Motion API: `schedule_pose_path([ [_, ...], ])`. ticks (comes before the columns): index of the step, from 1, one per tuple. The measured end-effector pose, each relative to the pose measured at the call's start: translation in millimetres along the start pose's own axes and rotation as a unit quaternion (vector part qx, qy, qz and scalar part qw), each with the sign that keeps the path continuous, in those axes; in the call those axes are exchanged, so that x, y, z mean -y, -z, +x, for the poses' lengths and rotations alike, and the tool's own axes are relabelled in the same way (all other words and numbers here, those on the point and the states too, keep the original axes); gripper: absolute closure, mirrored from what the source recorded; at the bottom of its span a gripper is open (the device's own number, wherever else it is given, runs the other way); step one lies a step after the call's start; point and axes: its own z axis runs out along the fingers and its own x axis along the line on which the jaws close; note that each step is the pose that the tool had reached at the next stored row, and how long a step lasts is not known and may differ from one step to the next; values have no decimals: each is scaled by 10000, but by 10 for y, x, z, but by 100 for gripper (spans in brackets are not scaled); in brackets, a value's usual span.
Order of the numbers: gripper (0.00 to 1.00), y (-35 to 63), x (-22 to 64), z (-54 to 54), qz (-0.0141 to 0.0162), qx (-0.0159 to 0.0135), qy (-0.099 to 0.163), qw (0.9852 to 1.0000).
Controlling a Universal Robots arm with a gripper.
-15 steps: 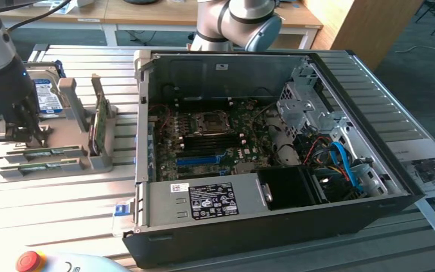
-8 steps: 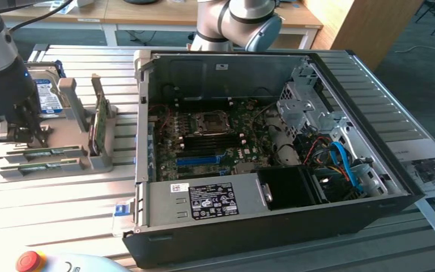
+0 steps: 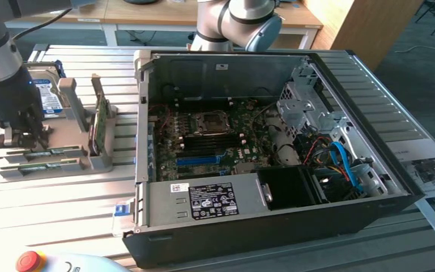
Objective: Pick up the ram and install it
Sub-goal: 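Pick up the ram and move it above insertion slot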
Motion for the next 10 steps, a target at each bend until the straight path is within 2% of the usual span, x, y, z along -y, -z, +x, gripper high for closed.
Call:
schedule_pose_path([
  [10, 76, -168, 8, 14, 0, 4, 0, 10000],
])
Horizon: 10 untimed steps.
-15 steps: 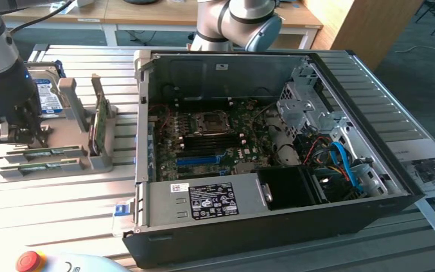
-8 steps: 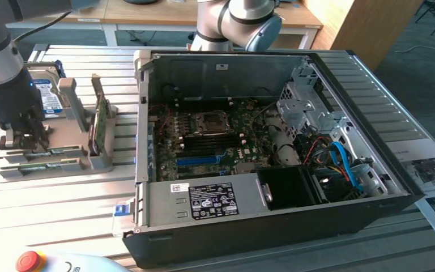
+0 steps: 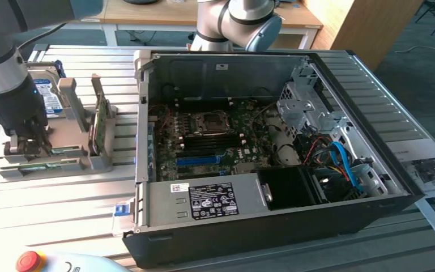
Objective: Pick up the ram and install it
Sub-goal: 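Pick up the ram and move it above insertion slot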
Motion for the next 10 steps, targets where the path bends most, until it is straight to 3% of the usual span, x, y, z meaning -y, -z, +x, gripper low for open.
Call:
schedule_pose_path([
  [10, 76, -121, 6, 10, 0, 8, 1, 10000],
])
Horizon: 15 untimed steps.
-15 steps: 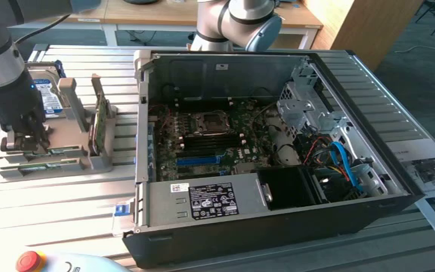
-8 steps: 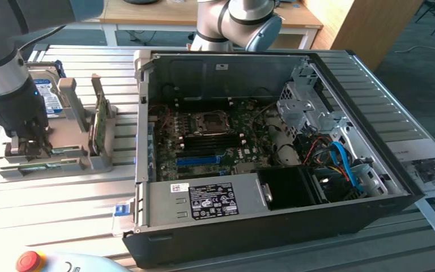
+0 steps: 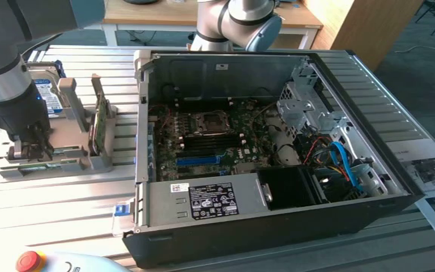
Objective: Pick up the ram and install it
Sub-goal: 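Pick up the ram and move it above insertion slot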
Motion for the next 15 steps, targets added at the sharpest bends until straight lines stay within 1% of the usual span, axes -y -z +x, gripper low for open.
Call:
schedule_pose_path([
  [11, 76, -3, 1, 1, -3, -3, 54, 10000],
  [15, 76, -23, 2, 1, -3, -2, 62, 10000],
])
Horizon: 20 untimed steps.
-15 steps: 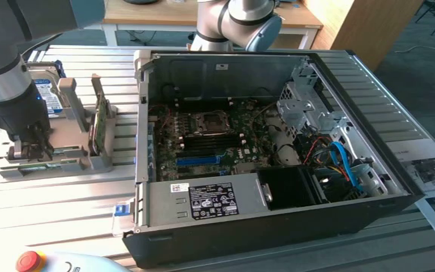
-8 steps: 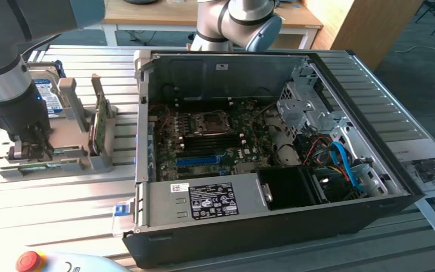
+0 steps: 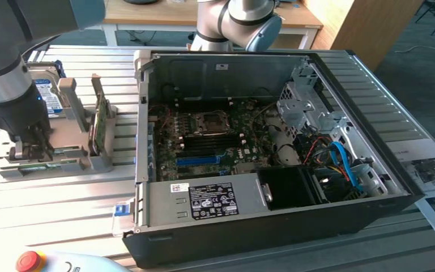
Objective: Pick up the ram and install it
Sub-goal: 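Pick up the ram and move it above insertion slot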
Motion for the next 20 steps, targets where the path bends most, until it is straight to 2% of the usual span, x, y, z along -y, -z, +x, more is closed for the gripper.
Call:
schedule_pose_path([
  [20, 76, -205, 10, 11, -4, -4, 71, 10000],
])
